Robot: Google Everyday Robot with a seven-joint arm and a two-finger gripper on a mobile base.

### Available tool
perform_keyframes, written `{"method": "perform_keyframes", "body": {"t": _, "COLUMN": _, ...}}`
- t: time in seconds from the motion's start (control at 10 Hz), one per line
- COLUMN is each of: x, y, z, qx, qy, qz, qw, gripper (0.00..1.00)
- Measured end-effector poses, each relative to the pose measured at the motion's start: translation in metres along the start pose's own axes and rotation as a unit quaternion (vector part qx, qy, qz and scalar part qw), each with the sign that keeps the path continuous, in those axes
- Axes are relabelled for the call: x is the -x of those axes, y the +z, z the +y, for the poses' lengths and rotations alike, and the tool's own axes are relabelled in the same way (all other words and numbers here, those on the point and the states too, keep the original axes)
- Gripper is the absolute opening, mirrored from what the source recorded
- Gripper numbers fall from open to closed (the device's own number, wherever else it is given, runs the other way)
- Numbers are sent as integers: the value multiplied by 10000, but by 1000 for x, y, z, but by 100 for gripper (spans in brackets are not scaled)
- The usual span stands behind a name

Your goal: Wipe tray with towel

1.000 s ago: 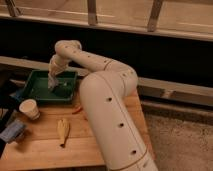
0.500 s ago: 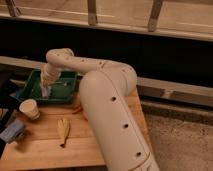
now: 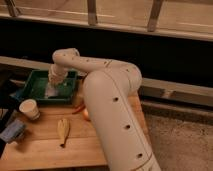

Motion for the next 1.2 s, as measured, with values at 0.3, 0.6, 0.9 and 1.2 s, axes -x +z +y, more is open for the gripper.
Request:
{"method": "perform_keyframes", "body": {"t": 0.3, "x": 36, "y": -2, "z": -10, "qx": -69, "qy": -225, "qz": 1, "qw": 9997, "gripper": 0}}
{"method": "perform_keyframes", "body": {"t": 0.6, "x": 37, "y": 9, "z": 13, "qx": 32, "qy": -533, "qz": 105, "qw": 9985, "gripper": 0}}
{"method": "perform_keyframes", "body": {"t": 0.9, "x": 1, "y": 21, "z": 48, "qx": 192, "qy": -825, "qz": 326, "qw": 9959, "gripper": 0}}
{"method": "perform_keyframes", "body": {"t": 1.2, "x": -27, "y": 18, "z": 53, "qx": 235, "qy": -669, "qz": 302, "qw": 9970, "gripper": 0}}
